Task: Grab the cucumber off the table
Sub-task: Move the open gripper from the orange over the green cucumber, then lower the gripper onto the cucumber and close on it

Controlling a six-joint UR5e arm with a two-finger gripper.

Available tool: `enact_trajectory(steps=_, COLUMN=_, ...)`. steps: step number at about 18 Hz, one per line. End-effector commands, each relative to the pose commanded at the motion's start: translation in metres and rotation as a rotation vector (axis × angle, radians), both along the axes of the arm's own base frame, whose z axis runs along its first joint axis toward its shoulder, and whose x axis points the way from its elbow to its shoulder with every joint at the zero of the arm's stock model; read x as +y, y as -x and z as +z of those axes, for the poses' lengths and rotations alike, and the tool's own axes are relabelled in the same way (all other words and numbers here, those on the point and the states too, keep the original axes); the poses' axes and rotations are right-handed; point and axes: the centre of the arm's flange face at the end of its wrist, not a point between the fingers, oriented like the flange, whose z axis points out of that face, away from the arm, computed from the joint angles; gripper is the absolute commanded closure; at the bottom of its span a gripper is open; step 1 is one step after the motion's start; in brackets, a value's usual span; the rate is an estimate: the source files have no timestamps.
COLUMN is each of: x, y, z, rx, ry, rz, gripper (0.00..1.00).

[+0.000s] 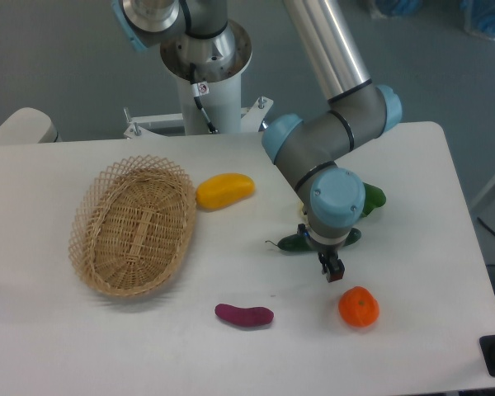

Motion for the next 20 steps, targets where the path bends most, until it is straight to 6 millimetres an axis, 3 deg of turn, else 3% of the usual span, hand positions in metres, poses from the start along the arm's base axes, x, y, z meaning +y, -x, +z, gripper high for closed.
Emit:
enact_trajectory(steps=4, x=-0.006, y=-0.007, z=-0.012, rx=0.045, ry=-0.029, rz=0.014, gripper=0.01)
enact_trajectory(steps=7, x=-0.009, y=-0.012, z=-0.018, rx=0.065, ry=-0.042, rz=0.023, gripper=0.30)
enact_trajectory(steps=11, x=-0.005, y=-0.008, z=-0.012, rx=0.078, ry=-0.046, rz=0.026, gripper=0.70)
enact_trajectory(steps=13, x=-0.001, y=-0.001, z=-0.002, rx=0.092, ry=-0.054, rz=0.024, gripper=0.75)
enact_trajectory(steps=20, x=0.012, y=0.018, z=0.028, rx=0.082, ry=-0.050, rz=0.047, gripper=0.76)
